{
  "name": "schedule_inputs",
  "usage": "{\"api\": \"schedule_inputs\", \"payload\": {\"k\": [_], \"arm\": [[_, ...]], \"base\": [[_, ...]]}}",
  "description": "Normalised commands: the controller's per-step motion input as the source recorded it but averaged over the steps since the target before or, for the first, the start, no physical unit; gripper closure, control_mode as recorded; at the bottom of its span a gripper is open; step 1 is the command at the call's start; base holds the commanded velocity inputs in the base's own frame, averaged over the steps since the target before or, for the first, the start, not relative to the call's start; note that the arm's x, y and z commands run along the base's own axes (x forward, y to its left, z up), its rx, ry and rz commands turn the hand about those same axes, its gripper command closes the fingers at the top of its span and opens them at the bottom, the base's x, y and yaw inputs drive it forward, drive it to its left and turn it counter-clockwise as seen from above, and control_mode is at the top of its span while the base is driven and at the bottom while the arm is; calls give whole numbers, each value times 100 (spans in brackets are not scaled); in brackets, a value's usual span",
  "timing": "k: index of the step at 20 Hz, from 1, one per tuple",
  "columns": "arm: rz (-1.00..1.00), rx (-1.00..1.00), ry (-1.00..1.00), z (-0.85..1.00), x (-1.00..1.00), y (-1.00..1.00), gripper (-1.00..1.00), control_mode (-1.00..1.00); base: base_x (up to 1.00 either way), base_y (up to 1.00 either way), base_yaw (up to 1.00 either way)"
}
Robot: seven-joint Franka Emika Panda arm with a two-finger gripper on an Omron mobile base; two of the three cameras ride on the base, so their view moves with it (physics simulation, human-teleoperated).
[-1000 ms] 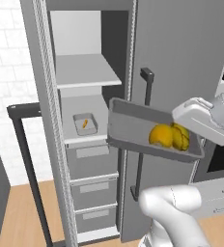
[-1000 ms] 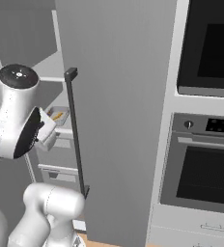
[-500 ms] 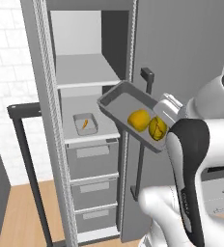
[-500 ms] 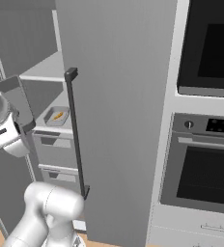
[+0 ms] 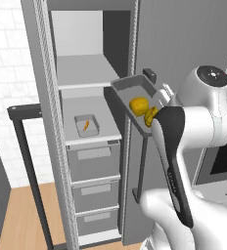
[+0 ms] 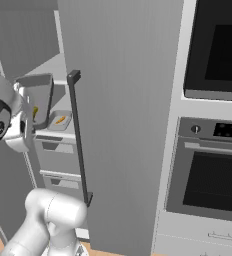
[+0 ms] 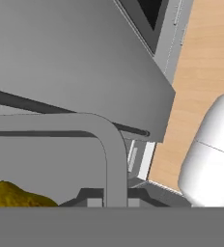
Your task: Take the meat container that has the shrimp and place it on the second highest rack of the freezer. Then take the vegetable container that has the lemons and place it on the highest rack of the freezer.
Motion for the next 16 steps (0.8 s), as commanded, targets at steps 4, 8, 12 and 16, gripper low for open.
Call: {"api": "schedule_inputs", "payload": {"k": [4,8,12,16], "arm": [[-1,18,11,1,27,16,100,-100],[-1,8,3,0,23,43,100,-100],[-13,0,-9,1,29,61,100,-100],[-25,1,-4,0,59,44,100,-100]], "base": [[0,0,0],[0,0,0],[0,0,0],[0,0,0]]}}
